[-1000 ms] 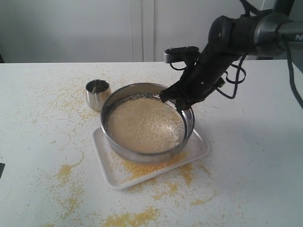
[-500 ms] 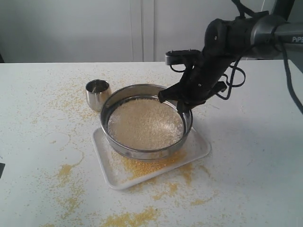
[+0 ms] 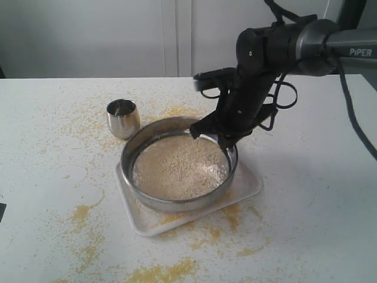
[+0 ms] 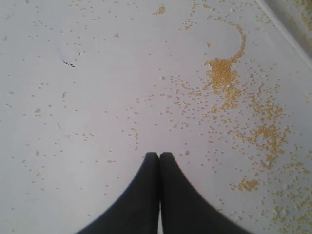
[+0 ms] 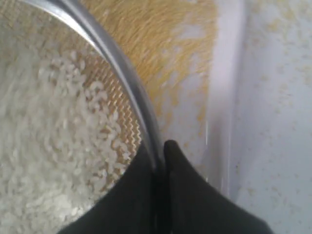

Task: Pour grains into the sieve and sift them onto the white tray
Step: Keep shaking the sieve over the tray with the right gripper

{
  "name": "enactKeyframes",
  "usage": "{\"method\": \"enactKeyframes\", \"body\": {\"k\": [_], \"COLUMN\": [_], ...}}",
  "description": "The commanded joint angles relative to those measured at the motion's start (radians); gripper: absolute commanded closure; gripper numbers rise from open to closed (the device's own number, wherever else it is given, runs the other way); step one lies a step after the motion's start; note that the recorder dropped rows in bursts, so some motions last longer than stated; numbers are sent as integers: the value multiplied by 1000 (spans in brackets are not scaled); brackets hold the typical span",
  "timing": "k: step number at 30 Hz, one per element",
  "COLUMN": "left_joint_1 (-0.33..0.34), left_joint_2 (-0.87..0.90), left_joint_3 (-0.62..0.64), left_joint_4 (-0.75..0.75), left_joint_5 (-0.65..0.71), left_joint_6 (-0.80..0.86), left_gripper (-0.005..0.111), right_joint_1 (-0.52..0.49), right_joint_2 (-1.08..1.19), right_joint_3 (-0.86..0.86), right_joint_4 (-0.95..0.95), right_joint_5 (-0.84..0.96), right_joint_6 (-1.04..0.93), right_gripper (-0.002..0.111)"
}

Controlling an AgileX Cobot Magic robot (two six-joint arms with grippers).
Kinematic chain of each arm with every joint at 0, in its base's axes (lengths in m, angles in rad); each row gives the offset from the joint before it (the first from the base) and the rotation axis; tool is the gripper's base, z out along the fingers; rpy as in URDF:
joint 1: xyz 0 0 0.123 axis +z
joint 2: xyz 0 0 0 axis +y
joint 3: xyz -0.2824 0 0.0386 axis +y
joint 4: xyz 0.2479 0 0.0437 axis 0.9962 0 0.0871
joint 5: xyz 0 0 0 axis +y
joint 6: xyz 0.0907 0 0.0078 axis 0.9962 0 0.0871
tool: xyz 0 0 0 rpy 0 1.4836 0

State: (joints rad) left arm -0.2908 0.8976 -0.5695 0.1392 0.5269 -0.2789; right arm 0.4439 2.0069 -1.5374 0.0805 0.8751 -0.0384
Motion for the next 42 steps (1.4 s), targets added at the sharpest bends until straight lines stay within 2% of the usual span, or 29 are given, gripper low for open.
{"method": "enactKeyframes", "body": {"k": [1, 4, 5, 6, 8, 9, 10, 12, 13, 15, 16, 17, 18, 20, 21, 22, 23, 25, 26, 27, 30, 31, 34, 35, 36, 38, 39, 40, 42], "left_joint_1": [-1, -1, -1, -1, -1, -1, -1, -1, -1, -1, -1, -1, -1, -1, -1, -1, -1, -1, -1, -1, -1, -1, -1, -1, -1, -1, -1, -1, -1], "left_joint_2": [-3, -3, -3, -3, -3, -3, -3, -3, -3, -3, -3, -3, -3, -3, -3, -3, -3, -3, -3, -3, -3, -3, -3, -3, -3, -3, -3, -3, -3], "left_joint_3": [-10, -10, -10, -10, -10, -10, -10, -10, -10, -10, -10, -10, -10, -10, -10, -10, -10, -10, -10, -10, -10, -10, -10, -10, -10, -10, -10, -10, -10], "left_joint_4": [-3, -3, -3, -3, -3, -3, -3, -3, -3, -3, -3, -3, -3, -3, -3, -3, -3, -3, -3, -3, -3, -3, -3, -3, -3, -3, -3, -3, -3], "left_joint_5": [10, 10, 10, 10, 10, 10, 10, 11, 11, 11, 11, 11, 11, 11, 11, 11, 11, 11, 11, 11, 11, 11, 9, 9, 9, 11, 11, 11, 11], "left_joint_6": [-5, -5, -5, -5, -5, -5, -5, -5, -5, -5, -5, -5, -5, -5, -5, -5, -5, -5, -5, -5, -5, -5, -5, -5, -5, -5, -5, -5, -5], "left_gripper": [107, 107, 107, 107, 107, 107, 107, 107, 107, 107, 107, 107, 107, 107, 107, 107, 107, 107, 107, 107, 107, 107, 107, 107, 107, 107, 107, 107, 107], "right_joint_1": [9, -32, -36, -33, -4, -1, -6, -40, -48, -29, -7, 4, 6, -17, -33, -38, -32, 3, 12, 13, -24, -26, 4, 4, -4, -35, -38, -34, -12], "right_joint_2": [-14, -18, -18, -16, -11, -11, -13, -17, -17, -17, -17, -17, -21, -30, -32, -32, -32, -27, -27, -32, -39, -39, -36, -39, -42, -43, -40, -38, -32], "right_joint_3": [-12, -11, -11, -11, -11, -11, -8, -8, -8, -8, -8, -11, -13, -13, -9, -7, -7, -7, -7, -7, -7, -7, -7, -7, -7, -7, -7, -7, -9], "right_joint_4": [200, 27, 41, 114, 284, 277, 195, 71, 61, 161, 261, 280, 249, 62, -12, -21, 19, 199, 219, 176, -50, 6, 334, 333, 284, 137, 131, 171, 309], "right_joint_5": [103, -55, -65, -45, 106, 142, 81, -45, -71, -44, 46, 115, 149, 10, -31, -41, -32, 101, 159, 164, -33, -41, 132, 145, 95, -47, -62, -52, 54], "right_joint_6": [-514, 96, 117, 5, -472, -595, -461, 21, 120, -115, -389, -564, -612, -207, 61, 143, 31, -415, -571, -524, 148, 115, -586, -602, -475, -16, 44, -27, -399], "right_gripper": [108, 108, 108, 108, 108, 108, 108, 108, 108, 108, 108, 108, 108, 108, 108, 108, 108, 108, 108, 108, 108, 108, 108, 108, 108, 108, 108, 108, 108]}}
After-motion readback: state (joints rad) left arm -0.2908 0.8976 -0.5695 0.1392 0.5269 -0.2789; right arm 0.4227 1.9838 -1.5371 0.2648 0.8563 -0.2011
